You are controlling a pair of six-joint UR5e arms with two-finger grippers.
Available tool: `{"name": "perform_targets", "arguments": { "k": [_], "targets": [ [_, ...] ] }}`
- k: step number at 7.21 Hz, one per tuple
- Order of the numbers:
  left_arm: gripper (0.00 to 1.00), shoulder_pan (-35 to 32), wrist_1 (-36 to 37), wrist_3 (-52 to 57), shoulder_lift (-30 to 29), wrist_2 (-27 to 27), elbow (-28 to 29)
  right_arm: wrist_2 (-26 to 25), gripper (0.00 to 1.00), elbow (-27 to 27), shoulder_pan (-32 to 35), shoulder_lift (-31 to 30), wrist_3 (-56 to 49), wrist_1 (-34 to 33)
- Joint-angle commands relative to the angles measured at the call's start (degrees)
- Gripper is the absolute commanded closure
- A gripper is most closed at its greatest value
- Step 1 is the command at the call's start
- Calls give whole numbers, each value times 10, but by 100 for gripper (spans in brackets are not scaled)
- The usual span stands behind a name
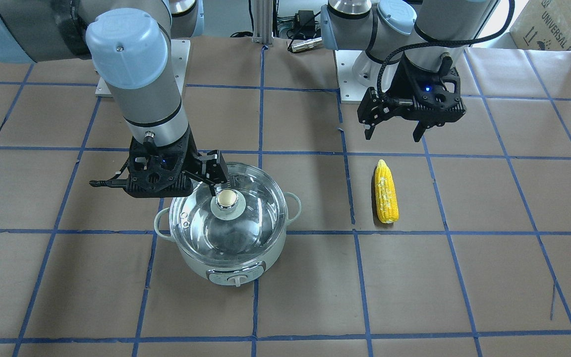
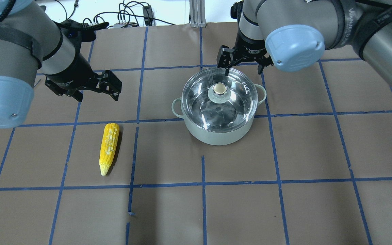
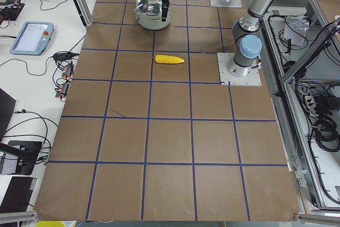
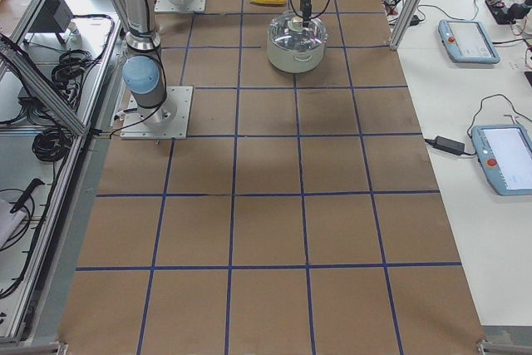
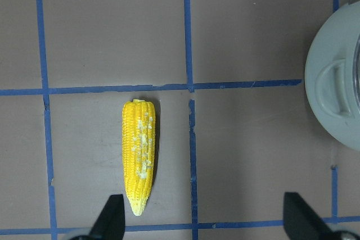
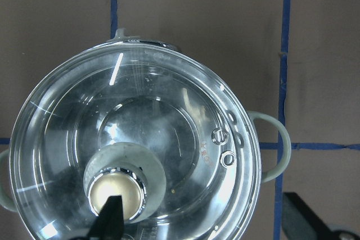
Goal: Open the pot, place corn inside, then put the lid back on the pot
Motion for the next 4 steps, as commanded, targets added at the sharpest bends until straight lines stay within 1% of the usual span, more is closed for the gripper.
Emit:
{"name": "perform_targets", "arguments": {
  "k": [1,3,4],
  "targets": [
    [0,1,0,0,0,0,1,-2,0,-1,22,19,25,-30],
    [0,1,2,0,-3,1,-4,1,0,0,24,22,60,-31],
    [0,1,2,0,-3,0,-5,0,0,7,25,23,64,-42]
  ]
}}
